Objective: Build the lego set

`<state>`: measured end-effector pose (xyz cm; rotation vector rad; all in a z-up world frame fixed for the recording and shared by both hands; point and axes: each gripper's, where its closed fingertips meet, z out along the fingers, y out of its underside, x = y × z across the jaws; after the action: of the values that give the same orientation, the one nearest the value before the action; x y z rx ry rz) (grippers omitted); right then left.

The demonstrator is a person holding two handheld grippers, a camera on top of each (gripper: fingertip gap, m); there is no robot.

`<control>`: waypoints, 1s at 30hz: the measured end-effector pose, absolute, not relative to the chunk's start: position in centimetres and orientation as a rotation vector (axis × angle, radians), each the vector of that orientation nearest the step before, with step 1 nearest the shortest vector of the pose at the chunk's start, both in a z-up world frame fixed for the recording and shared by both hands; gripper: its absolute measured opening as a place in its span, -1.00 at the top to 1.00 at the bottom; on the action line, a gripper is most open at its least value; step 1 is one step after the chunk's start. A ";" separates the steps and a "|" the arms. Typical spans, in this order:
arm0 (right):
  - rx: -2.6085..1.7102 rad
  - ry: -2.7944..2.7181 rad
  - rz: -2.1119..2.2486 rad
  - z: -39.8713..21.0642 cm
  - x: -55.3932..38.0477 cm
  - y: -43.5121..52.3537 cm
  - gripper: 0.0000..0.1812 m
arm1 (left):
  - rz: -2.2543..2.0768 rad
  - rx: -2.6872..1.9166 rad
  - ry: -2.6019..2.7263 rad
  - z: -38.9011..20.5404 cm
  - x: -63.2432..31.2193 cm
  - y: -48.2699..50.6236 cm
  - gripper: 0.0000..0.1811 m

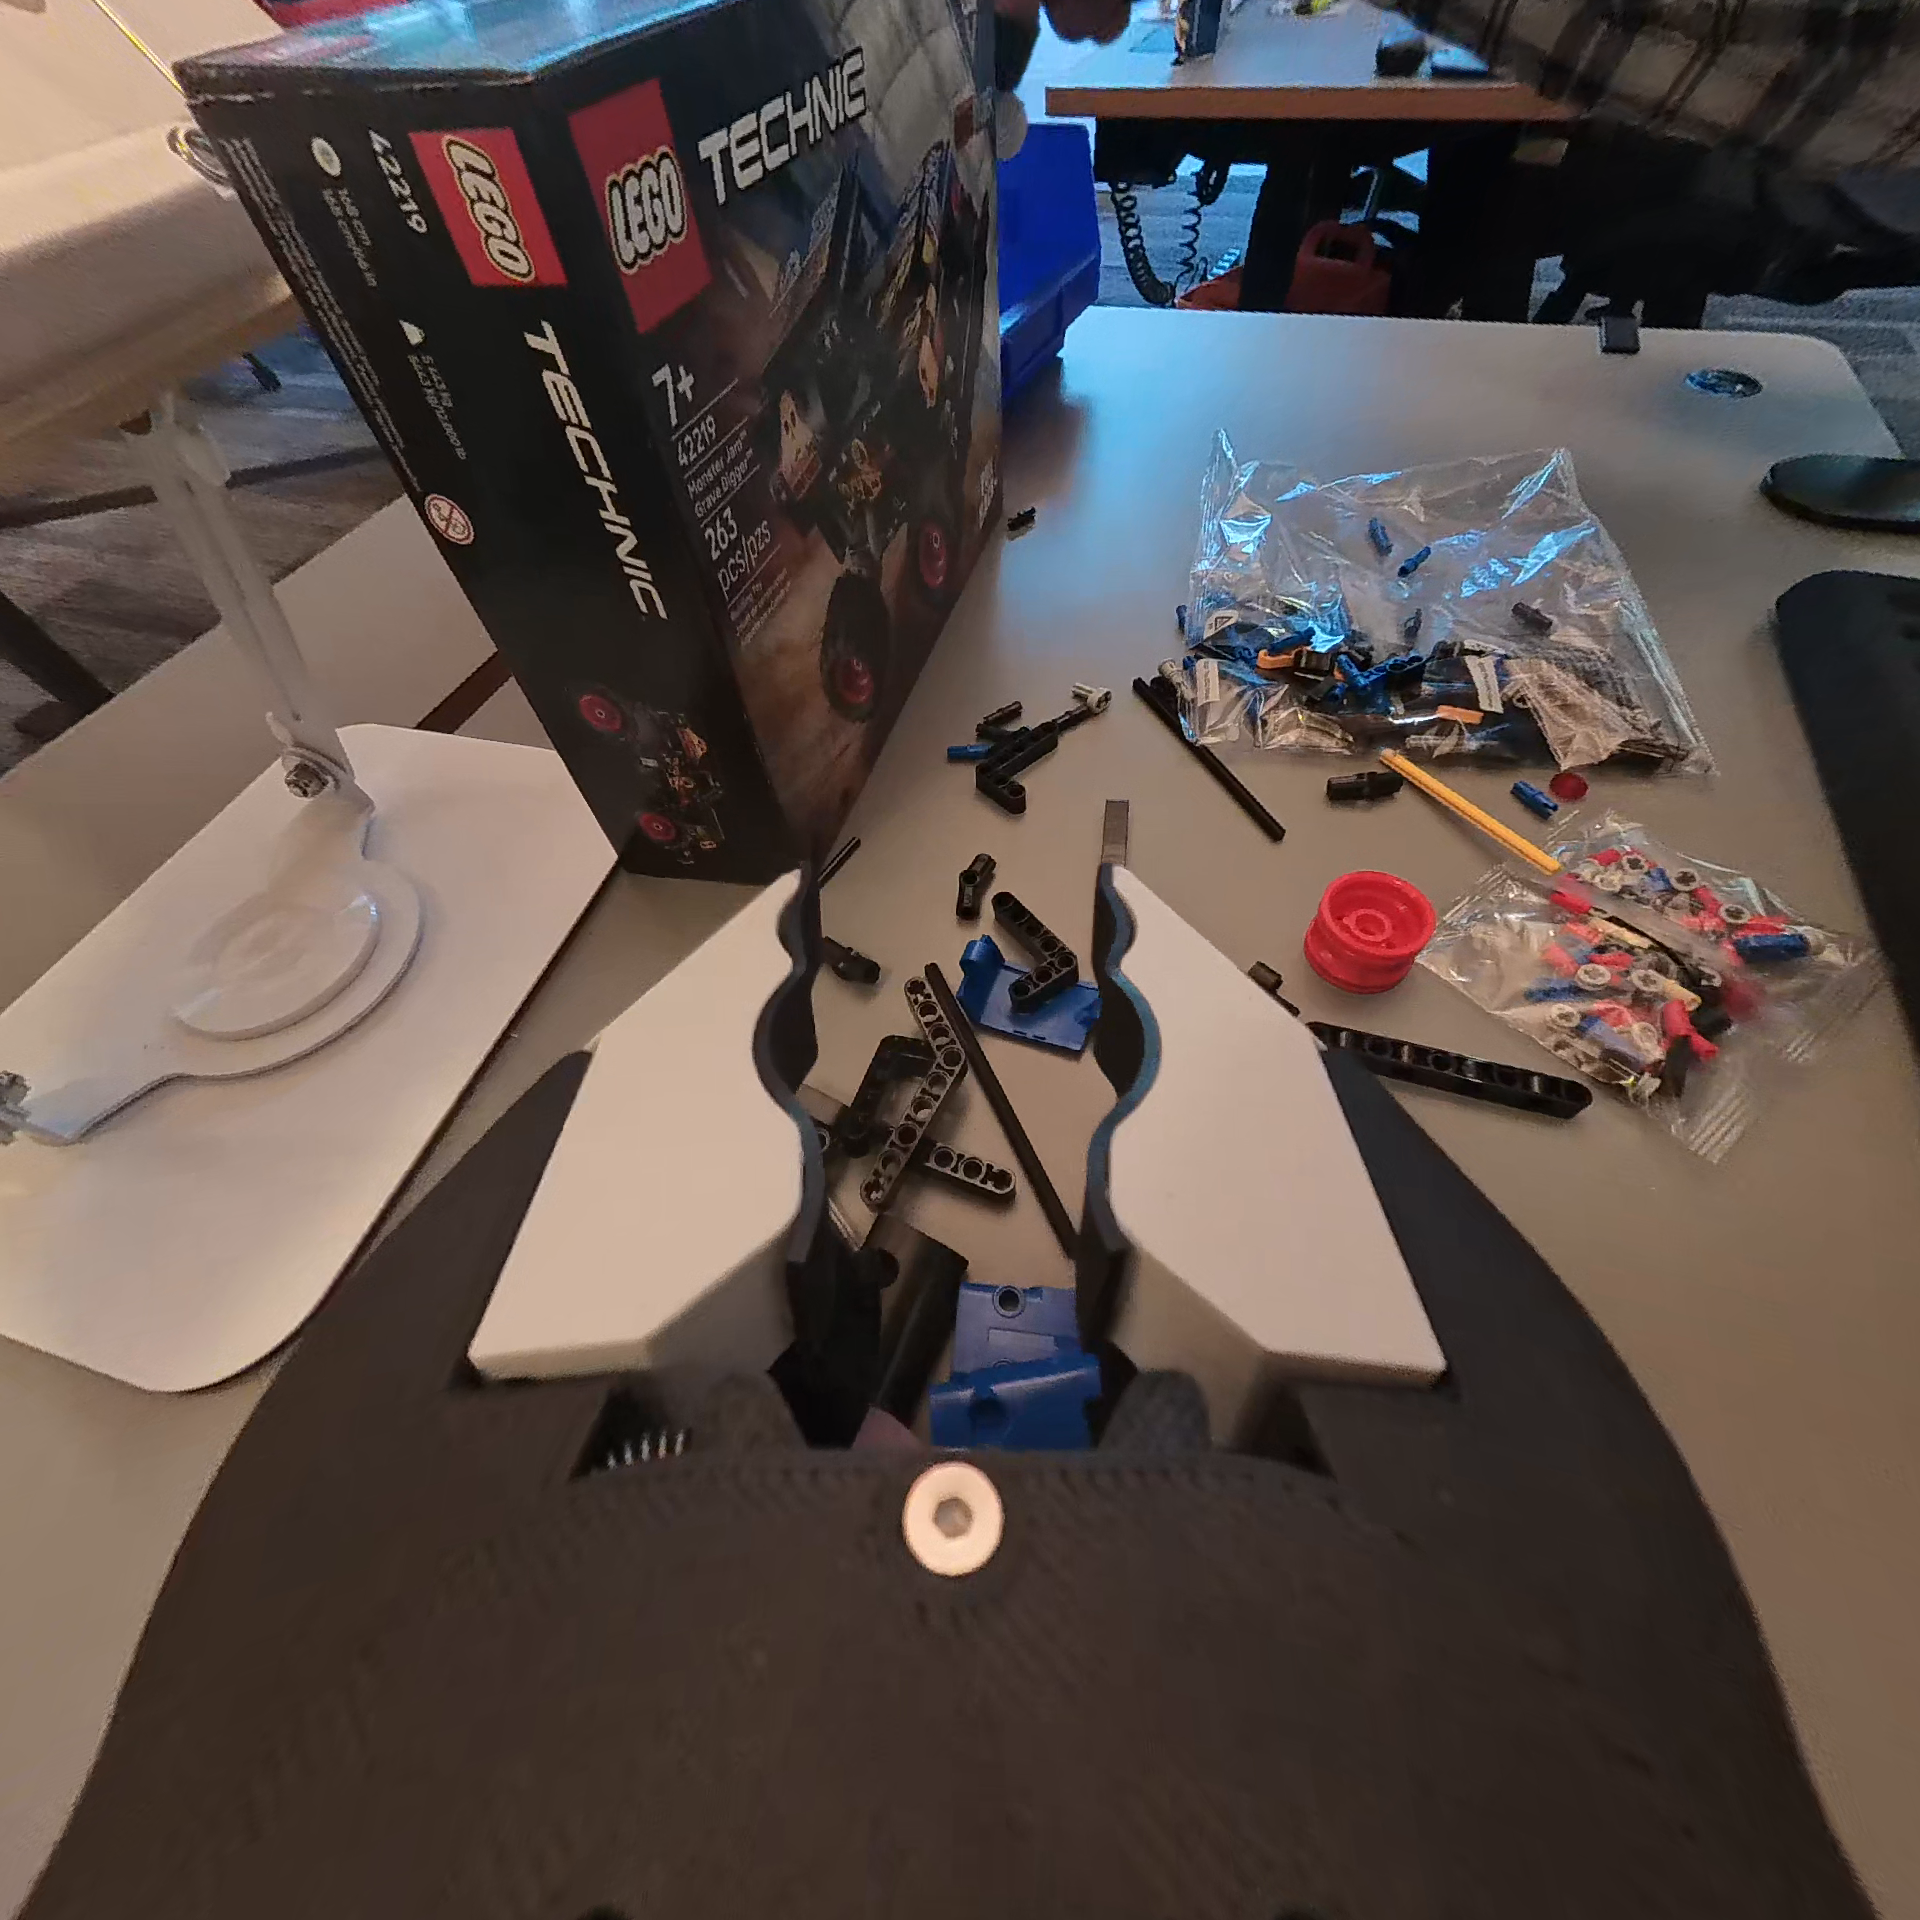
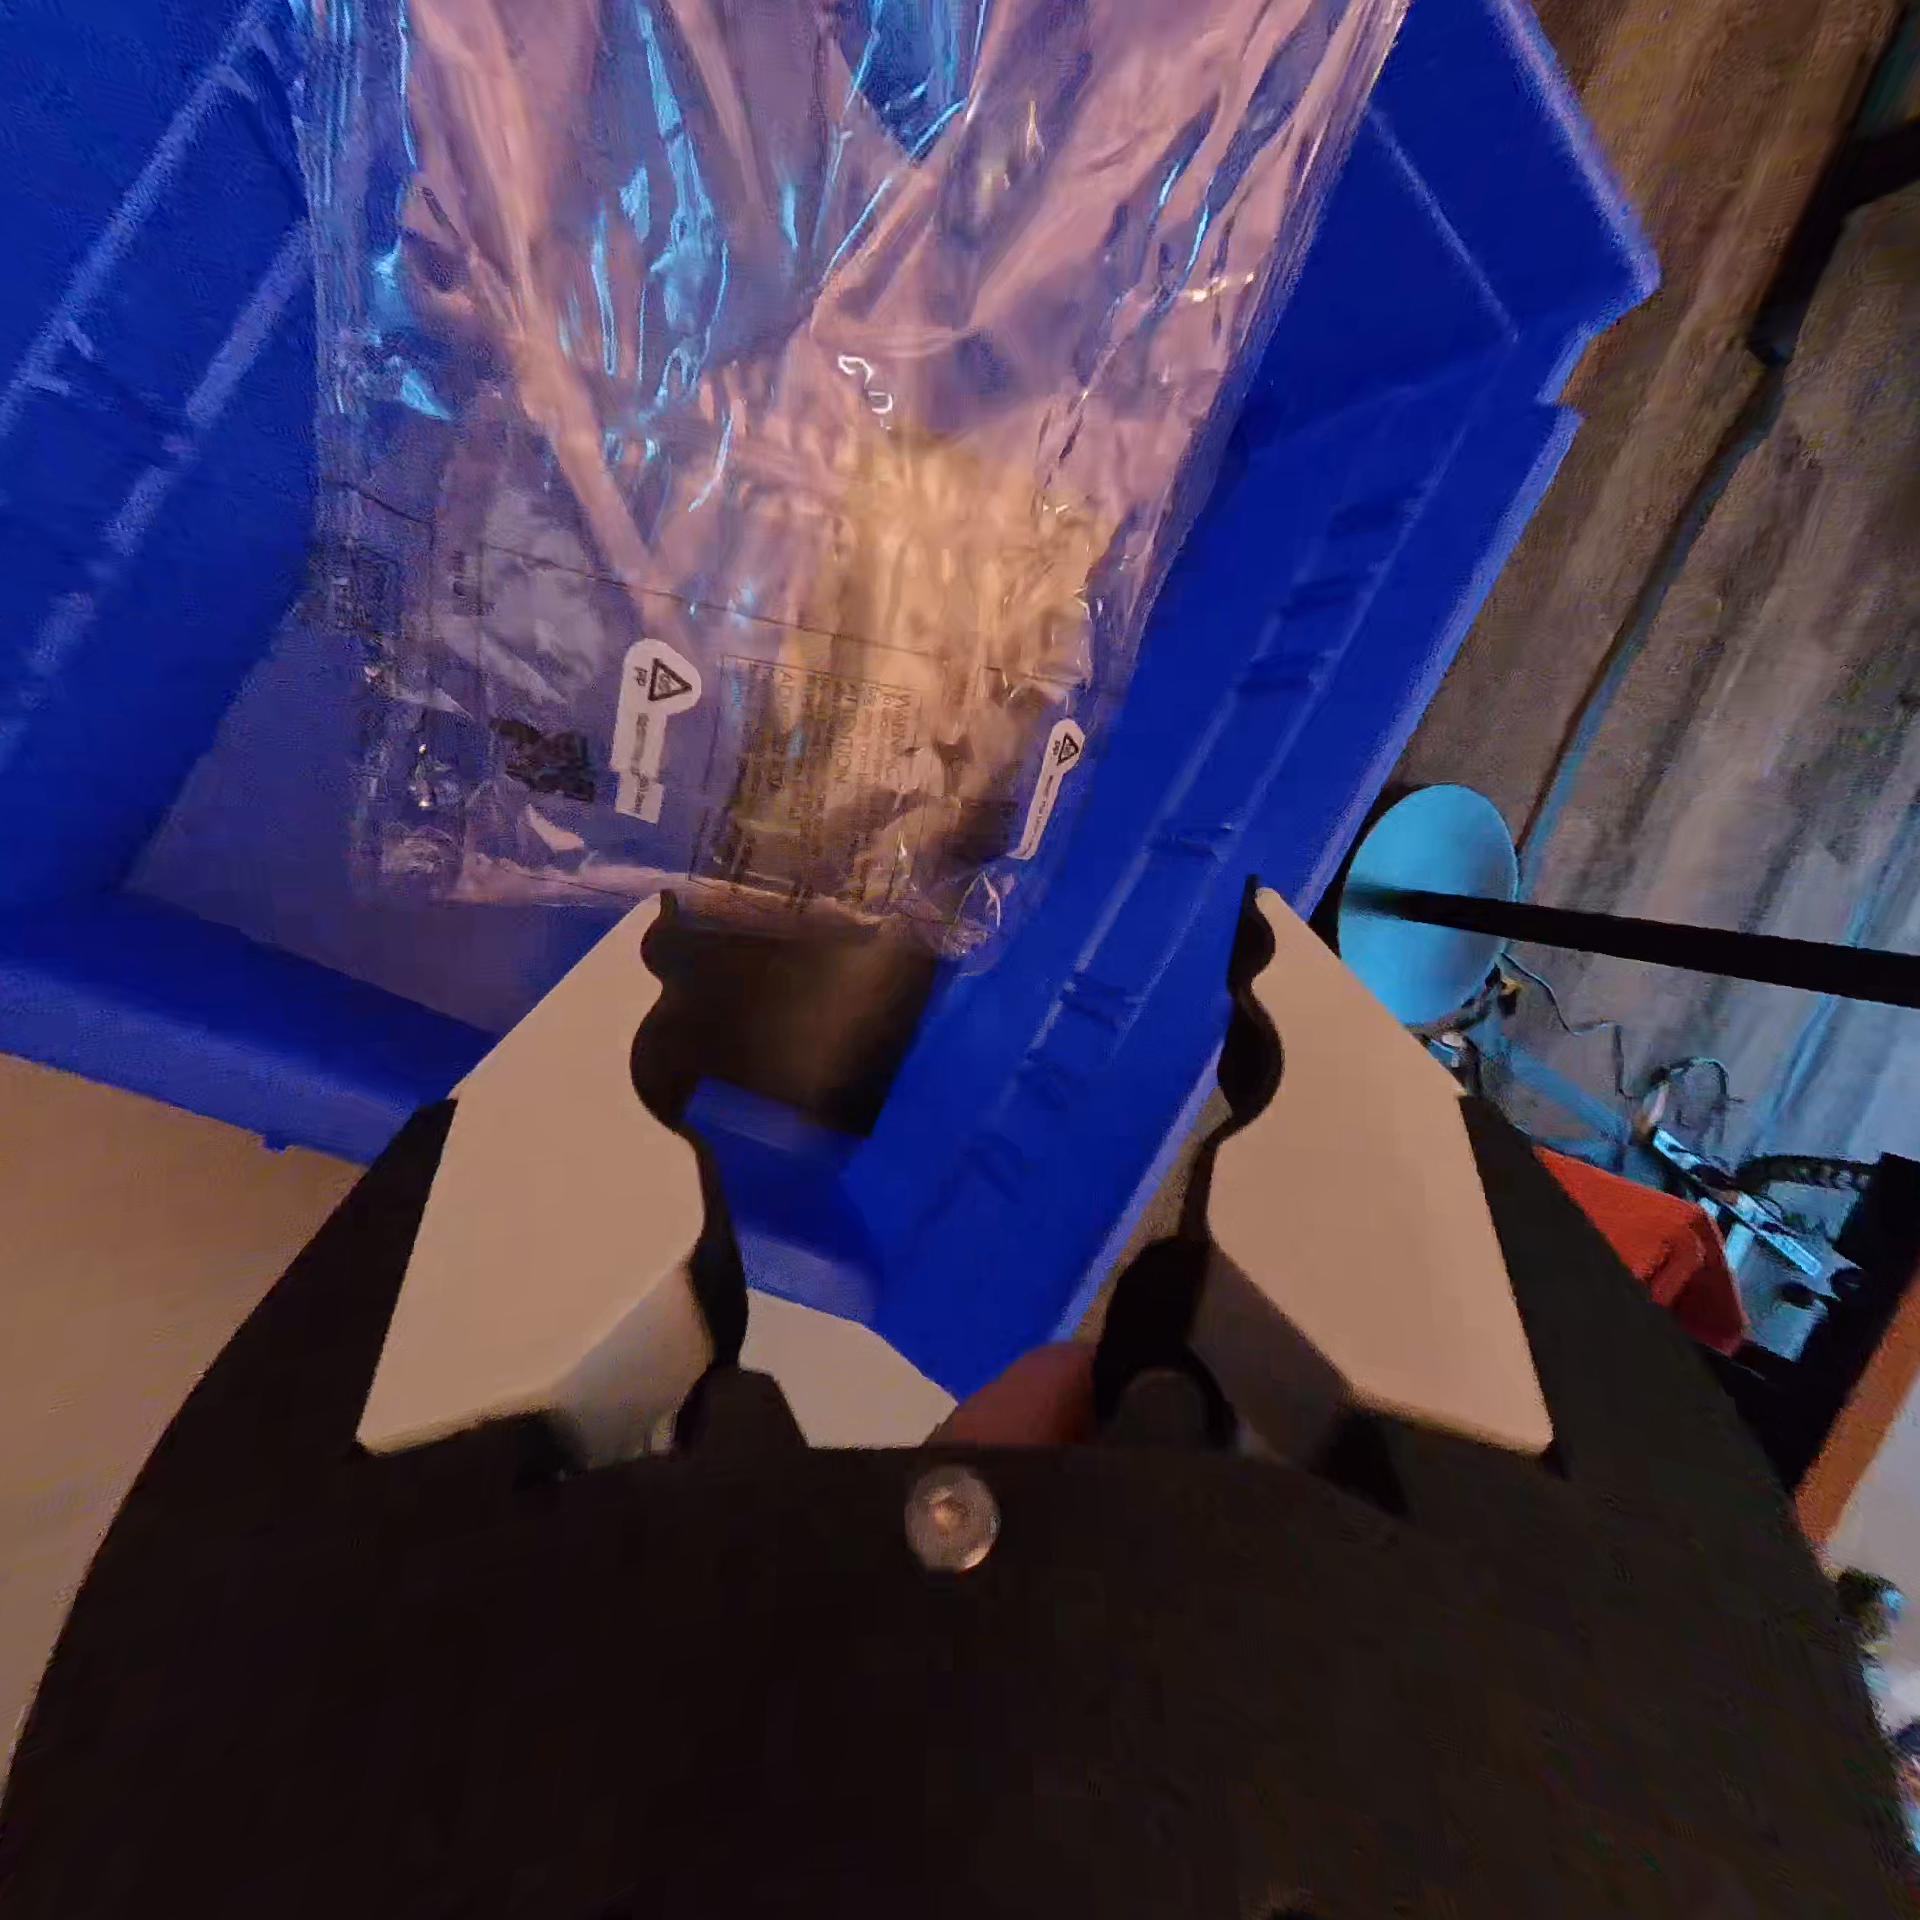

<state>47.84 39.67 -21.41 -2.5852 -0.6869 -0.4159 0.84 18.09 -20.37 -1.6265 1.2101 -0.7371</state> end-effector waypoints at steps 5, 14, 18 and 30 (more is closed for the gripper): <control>-2.420 -0.489 -0.401 -17.2 48.7 41.8 0.23 | -0.713 -1.643 1.228 -21.0 0.8 18.1 0.42; -2.498 -0.985 -0.081 -23.8 41.0 35.8 0.28 | -0.714 -1.645 1.217 -21.0 0.6 18.5 0.42; -2.474 -1.089 0.014 -25.8 40.4 34.2 0.50 | -0.687 -1.640 1.237 -21.0 0.5 18.3 0.42; -2.396 -1.094 0.256 -27.0 41.4 30.4 0.48 | -0.671 -1.654 1.245 -21.2 -0.2 18.8 0.42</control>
<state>41.44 30.41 -26.95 -2.3956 -1.0942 0.2565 -0.24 18.76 -21.21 -1.6541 1.2448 -0.6711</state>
